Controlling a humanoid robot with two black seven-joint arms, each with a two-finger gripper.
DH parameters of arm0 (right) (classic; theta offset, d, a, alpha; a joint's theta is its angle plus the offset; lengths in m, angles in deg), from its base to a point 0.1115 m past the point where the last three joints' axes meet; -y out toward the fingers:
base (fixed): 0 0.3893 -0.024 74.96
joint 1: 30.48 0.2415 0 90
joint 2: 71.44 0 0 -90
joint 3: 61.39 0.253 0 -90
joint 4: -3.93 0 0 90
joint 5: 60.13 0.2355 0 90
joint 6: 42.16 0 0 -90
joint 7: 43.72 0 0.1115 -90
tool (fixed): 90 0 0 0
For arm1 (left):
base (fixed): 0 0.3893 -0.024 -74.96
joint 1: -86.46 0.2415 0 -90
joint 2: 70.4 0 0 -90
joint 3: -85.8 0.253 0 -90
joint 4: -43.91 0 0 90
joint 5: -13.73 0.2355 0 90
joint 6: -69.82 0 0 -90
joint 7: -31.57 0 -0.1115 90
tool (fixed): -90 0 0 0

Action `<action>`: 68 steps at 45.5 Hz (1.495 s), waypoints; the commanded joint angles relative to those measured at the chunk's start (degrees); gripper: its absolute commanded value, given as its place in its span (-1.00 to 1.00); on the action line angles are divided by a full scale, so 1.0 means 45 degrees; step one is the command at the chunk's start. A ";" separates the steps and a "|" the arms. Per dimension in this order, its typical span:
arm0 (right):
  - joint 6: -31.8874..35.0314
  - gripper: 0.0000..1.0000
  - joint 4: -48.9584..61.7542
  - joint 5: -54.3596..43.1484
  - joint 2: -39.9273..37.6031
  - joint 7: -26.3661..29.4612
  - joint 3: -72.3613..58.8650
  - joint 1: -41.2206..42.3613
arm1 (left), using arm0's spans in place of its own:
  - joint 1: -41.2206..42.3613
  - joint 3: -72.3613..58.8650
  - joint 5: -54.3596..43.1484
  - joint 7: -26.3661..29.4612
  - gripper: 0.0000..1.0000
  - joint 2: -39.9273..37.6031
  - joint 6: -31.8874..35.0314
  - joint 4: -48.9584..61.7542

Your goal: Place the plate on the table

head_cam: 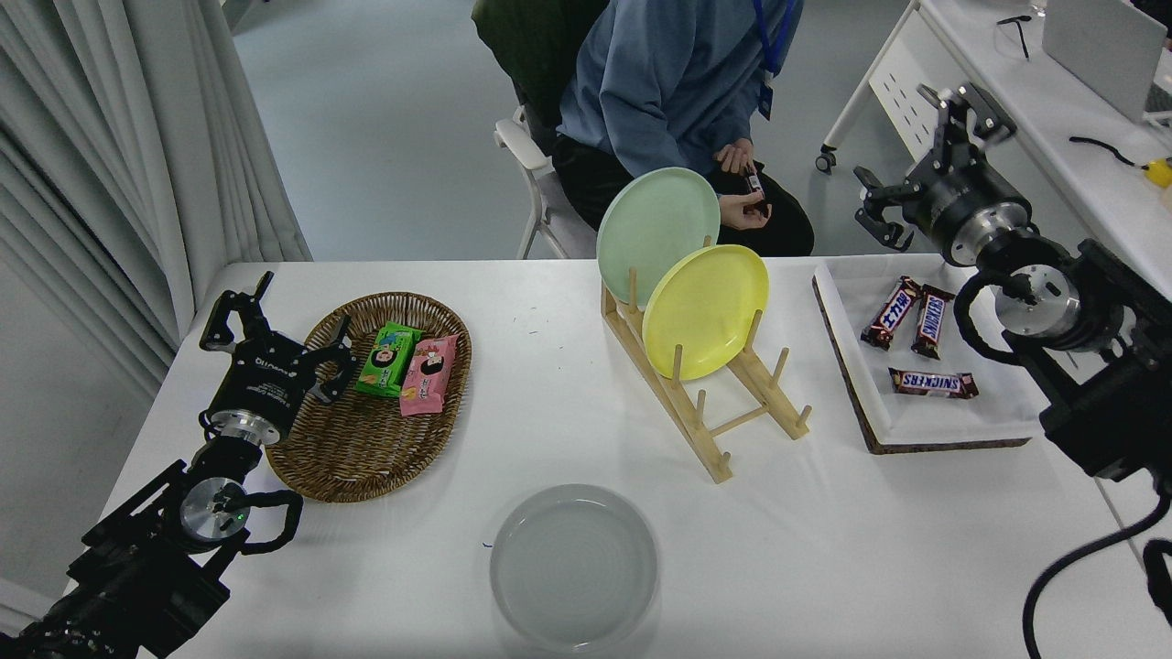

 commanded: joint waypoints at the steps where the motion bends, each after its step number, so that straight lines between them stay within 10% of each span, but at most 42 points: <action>1: -0.0002 1.00 0.0062 -0.0368 0.0106 -0.1106 0.0769 -0.1859 | 0.0000 -0.0002 0.0000 -0.0001 1.00 0.0000 0.0000 0.0012; 20: 0.3591 1.00 0.3128 -0.0173 0.1688 -0.2846 0.1765 -0.2974 | 0.0000 -0.0002 0.0000 -0.0001 1.00 0.0000 0.0000 0.0012; 68: 0.4373 1.00 0.3090 -0.0153 0.2059 -0.2905 0.0965 -0.3326 | 0.0000 0.0017 0.0000 -0.0001 1.00 0.0000 0.0000 0.0012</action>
